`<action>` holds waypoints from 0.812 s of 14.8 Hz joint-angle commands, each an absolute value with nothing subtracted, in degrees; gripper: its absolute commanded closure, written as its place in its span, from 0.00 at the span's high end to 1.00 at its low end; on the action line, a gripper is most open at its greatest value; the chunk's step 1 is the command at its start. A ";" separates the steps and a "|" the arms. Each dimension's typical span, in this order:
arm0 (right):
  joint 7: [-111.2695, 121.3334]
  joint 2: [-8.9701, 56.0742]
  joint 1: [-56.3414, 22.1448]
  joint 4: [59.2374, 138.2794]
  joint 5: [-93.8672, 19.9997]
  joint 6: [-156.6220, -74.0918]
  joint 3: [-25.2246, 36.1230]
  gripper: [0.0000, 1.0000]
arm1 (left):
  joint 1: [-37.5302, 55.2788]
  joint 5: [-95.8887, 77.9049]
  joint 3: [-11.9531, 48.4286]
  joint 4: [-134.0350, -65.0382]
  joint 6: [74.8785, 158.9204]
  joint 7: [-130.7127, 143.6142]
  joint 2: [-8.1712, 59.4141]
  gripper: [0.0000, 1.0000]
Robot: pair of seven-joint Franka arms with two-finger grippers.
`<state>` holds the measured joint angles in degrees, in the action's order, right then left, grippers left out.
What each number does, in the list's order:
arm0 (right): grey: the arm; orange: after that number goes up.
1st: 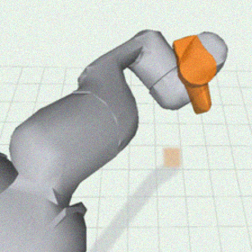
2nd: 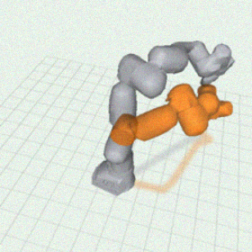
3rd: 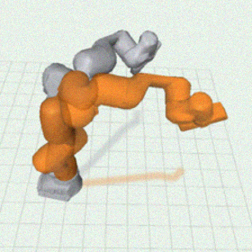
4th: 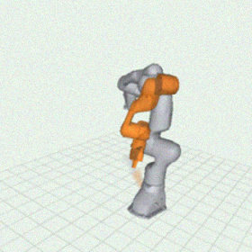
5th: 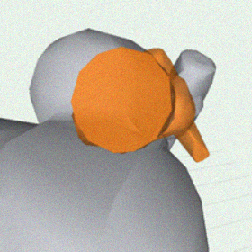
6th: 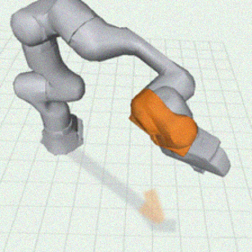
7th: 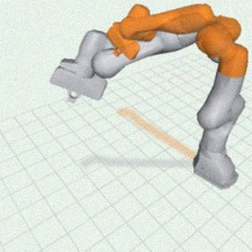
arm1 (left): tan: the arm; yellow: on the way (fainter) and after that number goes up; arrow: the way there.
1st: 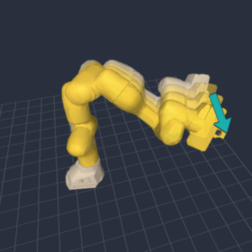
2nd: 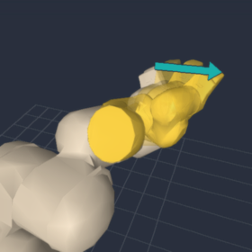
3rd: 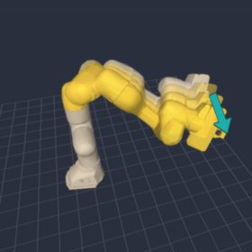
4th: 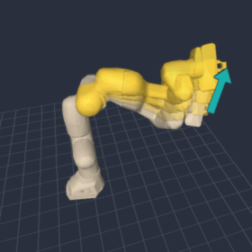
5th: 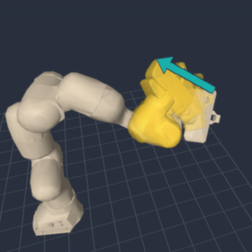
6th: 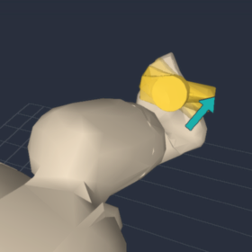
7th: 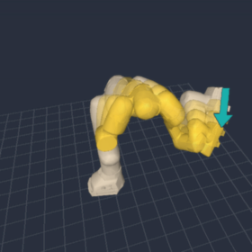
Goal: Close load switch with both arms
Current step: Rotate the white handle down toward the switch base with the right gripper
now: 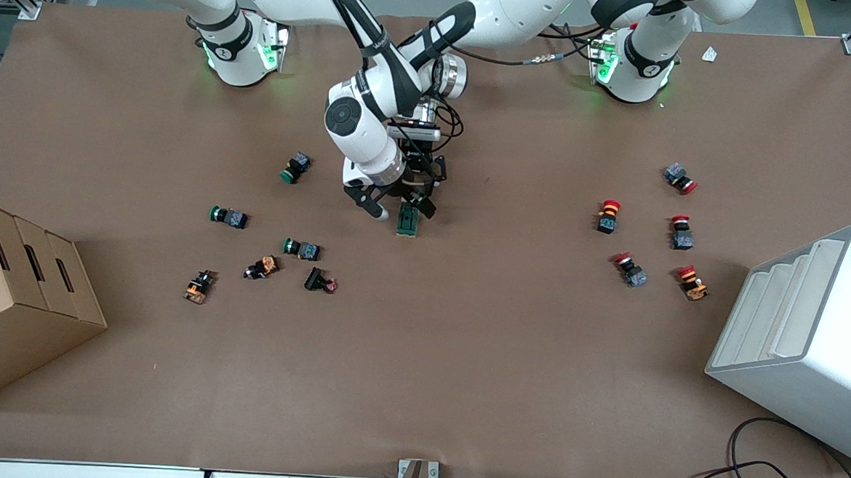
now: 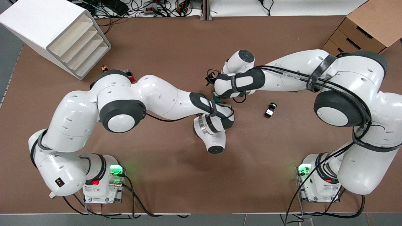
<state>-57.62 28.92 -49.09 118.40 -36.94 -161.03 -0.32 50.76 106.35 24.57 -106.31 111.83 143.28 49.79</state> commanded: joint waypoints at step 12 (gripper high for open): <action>-57.13 31.99 -44.82 107.06 -37.71 -154.25 0.00 1.00 | 50.01 106.61 23.91 -105.65 112.59 143.09 53.53 0.98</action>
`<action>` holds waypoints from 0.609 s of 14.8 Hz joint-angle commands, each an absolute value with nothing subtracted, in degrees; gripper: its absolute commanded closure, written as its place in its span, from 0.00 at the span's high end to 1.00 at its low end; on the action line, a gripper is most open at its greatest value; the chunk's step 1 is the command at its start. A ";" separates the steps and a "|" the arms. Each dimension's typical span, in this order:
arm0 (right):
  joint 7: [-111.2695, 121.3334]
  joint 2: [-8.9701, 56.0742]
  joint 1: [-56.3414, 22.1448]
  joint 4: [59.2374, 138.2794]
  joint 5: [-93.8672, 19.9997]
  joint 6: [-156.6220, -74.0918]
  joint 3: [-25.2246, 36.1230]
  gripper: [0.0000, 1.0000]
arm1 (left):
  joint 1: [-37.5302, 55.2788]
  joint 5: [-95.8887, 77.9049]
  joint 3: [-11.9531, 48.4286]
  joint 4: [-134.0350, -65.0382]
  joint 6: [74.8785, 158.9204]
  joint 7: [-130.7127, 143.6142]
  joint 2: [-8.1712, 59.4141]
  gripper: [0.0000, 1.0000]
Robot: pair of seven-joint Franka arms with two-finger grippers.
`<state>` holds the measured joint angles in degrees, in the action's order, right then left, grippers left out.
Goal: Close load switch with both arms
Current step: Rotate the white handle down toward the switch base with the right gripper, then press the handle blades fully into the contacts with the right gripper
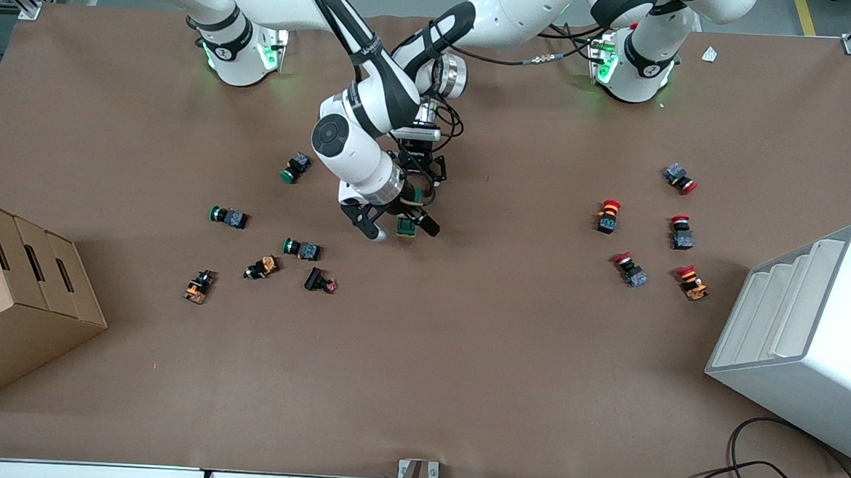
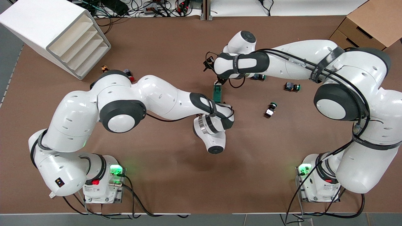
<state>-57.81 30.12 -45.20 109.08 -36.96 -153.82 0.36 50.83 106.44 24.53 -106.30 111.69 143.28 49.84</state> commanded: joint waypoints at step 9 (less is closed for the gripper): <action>-53.62 33.83 -42.36 105.47 -37.00 -154.16 0.26 1.00 | 50.19 106.61 23.91 -106.00 112.59 143.09 53.70 0.98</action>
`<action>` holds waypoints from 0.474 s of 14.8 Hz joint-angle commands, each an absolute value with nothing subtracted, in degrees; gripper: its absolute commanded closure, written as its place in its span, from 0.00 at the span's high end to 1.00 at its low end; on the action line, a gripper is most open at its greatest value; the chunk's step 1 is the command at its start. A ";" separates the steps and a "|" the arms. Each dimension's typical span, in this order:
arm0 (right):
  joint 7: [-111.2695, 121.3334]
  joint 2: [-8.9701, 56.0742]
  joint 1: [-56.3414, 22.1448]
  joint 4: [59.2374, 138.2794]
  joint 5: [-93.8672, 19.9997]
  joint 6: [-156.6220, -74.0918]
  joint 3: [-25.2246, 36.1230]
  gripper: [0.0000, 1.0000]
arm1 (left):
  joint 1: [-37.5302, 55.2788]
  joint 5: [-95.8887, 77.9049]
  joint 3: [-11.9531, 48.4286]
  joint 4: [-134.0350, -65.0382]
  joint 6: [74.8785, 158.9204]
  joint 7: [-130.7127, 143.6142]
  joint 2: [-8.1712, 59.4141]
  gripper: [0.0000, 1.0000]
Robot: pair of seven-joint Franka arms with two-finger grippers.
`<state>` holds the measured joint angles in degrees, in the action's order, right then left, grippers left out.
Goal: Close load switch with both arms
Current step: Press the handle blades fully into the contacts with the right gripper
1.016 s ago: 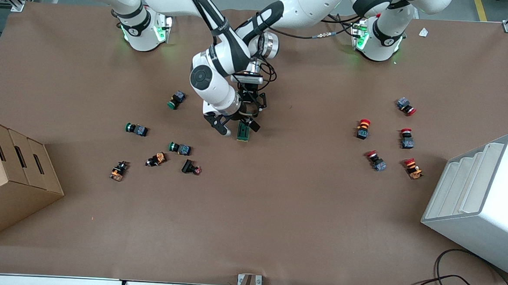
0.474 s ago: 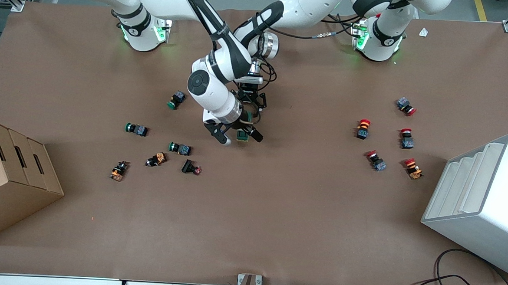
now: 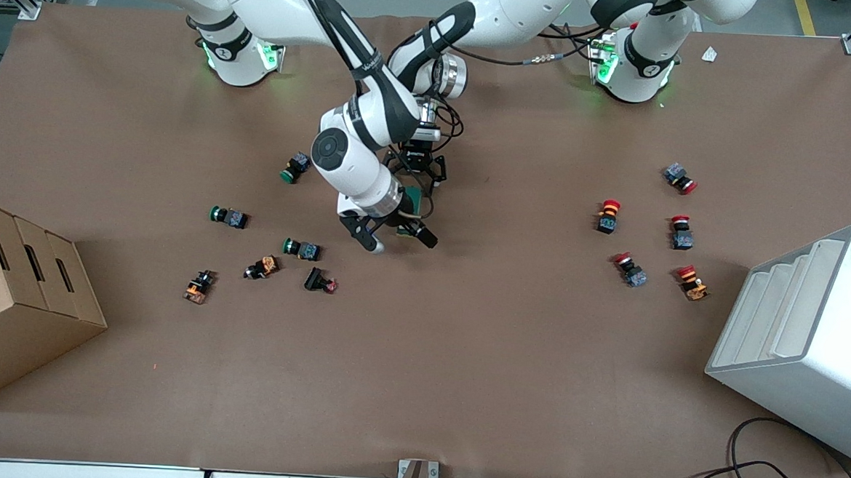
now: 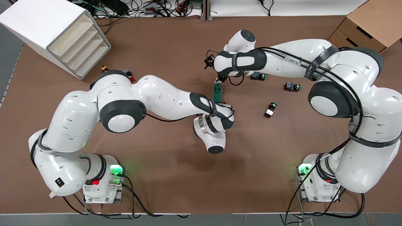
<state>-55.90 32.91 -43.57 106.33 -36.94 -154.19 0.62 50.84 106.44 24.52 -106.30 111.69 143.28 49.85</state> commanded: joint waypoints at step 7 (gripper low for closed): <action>-52.21 37.70 -42.28 103.45 -37.00 -154.69 0.35 1.00 | 50.10 106.61 23.91 -105.91 112.59 143.09 53.79 0.98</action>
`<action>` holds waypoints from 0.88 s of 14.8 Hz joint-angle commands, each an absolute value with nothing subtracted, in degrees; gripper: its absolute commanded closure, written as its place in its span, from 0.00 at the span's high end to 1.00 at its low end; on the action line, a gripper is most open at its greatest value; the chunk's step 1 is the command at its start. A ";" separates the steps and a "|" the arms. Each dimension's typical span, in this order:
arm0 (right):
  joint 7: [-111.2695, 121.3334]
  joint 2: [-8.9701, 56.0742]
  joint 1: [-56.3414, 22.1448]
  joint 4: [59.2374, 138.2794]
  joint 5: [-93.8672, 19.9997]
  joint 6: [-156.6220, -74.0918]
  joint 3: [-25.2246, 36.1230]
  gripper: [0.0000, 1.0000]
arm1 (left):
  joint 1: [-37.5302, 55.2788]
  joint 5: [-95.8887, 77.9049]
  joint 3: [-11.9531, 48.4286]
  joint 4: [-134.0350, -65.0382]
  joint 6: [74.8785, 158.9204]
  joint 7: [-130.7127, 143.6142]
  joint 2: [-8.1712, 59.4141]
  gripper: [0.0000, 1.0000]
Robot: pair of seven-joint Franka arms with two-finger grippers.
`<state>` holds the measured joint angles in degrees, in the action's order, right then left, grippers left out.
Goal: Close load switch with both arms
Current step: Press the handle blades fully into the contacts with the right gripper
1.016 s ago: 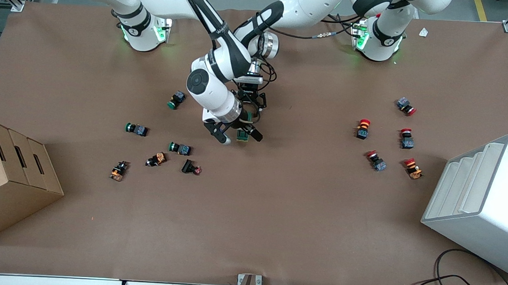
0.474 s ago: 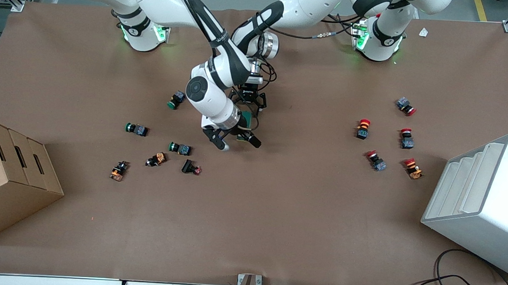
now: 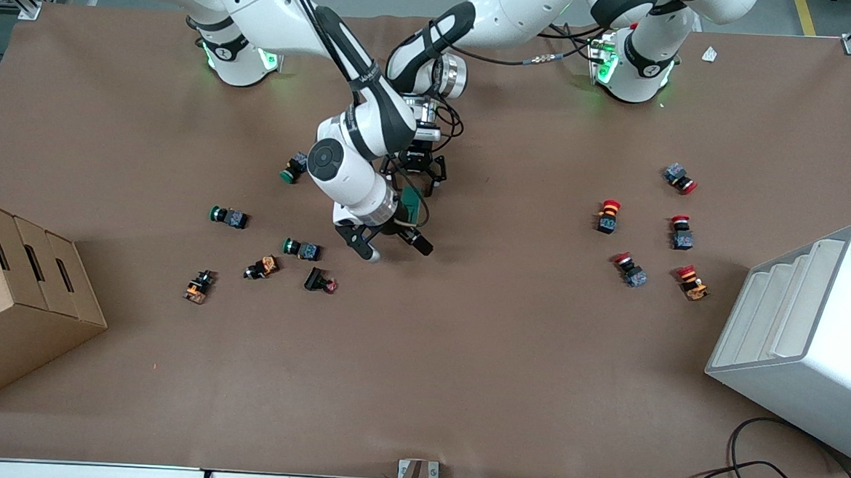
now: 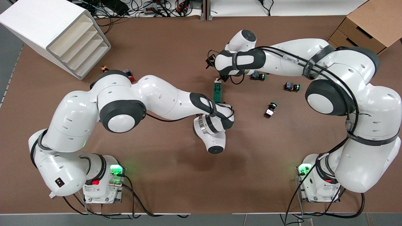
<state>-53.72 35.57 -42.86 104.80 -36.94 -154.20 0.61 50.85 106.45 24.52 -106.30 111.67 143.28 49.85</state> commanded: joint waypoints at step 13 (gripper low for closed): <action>-50.27 41.66 -42.71 103.36 -36.21 -157.94 0.35 1.00 | 49.13 96.43 24.70 -104.68 113.20 131.67 48.34 0.98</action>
<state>-51.77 38.44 -42.90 104.08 -36.86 -155.69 0.46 50.47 99.90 24.59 -104.48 112.29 135.12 49.33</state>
